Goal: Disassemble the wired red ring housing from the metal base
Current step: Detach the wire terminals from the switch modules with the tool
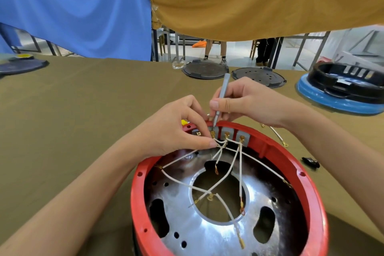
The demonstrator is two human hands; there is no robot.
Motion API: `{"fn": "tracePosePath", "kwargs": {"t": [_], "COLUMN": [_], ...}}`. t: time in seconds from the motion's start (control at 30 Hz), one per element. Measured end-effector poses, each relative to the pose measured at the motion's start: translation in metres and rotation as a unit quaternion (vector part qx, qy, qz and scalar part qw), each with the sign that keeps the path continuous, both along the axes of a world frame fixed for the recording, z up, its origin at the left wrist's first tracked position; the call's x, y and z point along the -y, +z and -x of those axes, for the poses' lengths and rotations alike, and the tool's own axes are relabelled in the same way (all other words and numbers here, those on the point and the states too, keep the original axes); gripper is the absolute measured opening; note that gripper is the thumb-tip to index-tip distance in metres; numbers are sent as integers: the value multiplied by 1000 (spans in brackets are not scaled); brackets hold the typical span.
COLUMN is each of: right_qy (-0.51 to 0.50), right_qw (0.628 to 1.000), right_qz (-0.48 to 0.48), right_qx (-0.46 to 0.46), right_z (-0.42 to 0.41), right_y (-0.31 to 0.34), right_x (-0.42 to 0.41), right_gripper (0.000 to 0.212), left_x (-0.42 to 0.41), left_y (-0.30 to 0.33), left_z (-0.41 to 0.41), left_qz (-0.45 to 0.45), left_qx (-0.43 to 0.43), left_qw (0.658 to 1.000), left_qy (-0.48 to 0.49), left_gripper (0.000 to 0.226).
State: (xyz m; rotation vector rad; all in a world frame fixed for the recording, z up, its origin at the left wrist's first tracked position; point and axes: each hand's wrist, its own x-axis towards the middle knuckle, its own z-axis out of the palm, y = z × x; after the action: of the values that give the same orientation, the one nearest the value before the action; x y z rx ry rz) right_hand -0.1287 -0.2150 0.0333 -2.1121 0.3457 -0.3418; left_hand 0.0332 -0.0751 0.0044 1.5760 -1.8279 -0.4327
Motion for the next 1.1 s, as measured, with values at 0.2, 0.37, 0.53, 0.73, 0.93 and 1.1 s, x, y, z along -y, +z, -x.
{"fn": "tracePosePath", "kwargs": {"t": [0.2,0.37,0.53,0.73,0.93,1.1], "right_qy": [45,32,9,18,18,38], "right_qw": [996,997,999,996,998,991], "right_qz": [68,65,37,10,43,117], "right_qx": [48,30,-19,-90,-37,60], "right_z": [6,7,-6,-17,-6,13], "right_y": [4,3,4,11,7,-1], "right_x": [-6,-2,4,7,5,-7], "right_gripper": [14,17,25,31,24,24], "left_x": [0,0,0,1,0,0], "left_y": [0,0,1,2,1,1], "left_z": [-1,0,1,1,0,0], "left_qz": [0,1,-1,-6,-6,-5], "left_qx": [7,4,-5,-12,-6,6], "left_qw": [1000,1000,1000,1000,1000,1000], "left_qy": [6,6,1,-3,-1,7], "left_gripper": [18,15,13,10,15,20]}}
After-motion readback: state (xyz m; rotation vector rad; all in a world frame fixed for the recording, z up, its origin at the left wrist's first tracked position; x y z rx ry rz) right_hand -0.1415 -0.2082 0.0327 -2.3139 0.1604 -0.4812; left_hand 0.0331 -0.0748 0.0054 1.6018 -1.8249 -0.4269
